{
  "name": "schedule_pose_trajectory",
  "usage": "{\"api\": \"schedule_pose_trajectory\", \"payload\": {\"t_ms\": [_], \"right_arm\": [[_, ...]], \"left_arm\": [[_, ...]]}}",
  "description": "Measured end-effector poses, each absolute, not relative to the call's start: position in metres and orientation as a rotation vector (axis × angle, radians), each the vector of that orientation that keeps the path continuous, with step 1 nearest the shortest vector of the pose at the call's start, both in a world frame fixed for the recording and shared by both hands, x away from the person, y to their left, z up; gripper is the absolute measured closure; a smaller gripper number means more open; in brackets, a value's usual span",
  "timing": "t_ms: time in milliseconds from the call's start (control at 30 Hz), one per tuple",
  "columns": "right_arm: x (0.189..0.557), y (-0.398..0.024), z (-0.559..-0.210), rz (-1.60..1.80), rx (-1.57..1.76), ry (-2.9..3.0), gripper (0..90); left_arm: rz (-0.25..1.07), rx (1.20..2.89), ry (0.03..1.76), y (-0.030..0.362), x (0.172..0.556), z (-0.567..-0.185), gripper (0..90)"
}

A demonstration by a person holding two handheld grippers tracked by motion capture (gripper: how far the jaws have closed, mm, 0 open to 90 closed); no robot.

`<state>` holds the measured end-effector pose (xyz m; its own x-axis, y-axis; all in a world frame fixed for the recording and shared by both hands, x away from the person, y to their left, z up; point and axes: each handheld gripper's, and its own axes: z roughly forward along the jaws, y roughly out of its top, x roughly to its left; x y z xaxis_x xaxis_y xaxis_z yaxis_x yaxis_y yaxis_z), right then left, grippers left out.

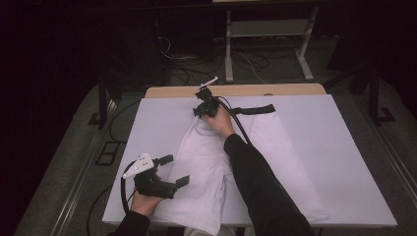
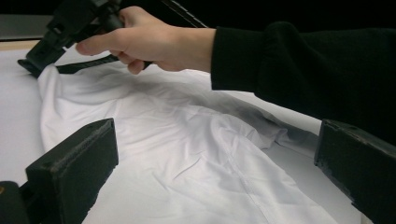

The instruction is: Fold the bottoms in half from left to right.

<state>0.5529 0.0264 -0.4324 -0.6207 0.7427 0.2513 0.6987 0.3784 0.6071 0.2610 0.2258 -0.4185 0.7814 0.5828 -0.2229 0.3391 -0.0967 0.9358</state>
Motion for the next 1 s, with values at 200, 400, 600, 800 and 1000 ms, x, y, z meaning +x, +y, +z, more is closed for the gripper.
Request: {"api": "schedule_pose_trajectory", "payload": {"t_ms": [200,400,600,800,1000], "right_arm": [[0.550,0.022,-0.429,1.101,1.292,2.567,84.6],[0.548,0.019,-0.427,1.105,1.261,2.570,84.6],[0.547,0.019,-0.428,1.107,1.244,2.561,84.6],[0.545,0.018,-0.427,1.120,1.243,2.551,84.6],[0.545,0.014,-0.424,1.124,1.241,2.542,84.6]], "left_arm": [[0.230,1.758,0.738,0.224,0.264,-0.415,0.0],[0.223,1.849,0.728,0.225,0.260,-0.414,0.0],[0.213,1.877,0.759,0.239,0.254,-0.417,0.0],[0.205,1.889,0.802,0.258,0.246,-0.419,0.0],[0.196,1.895,0.820,0.265,0.242,-0.422,0.0]]}}
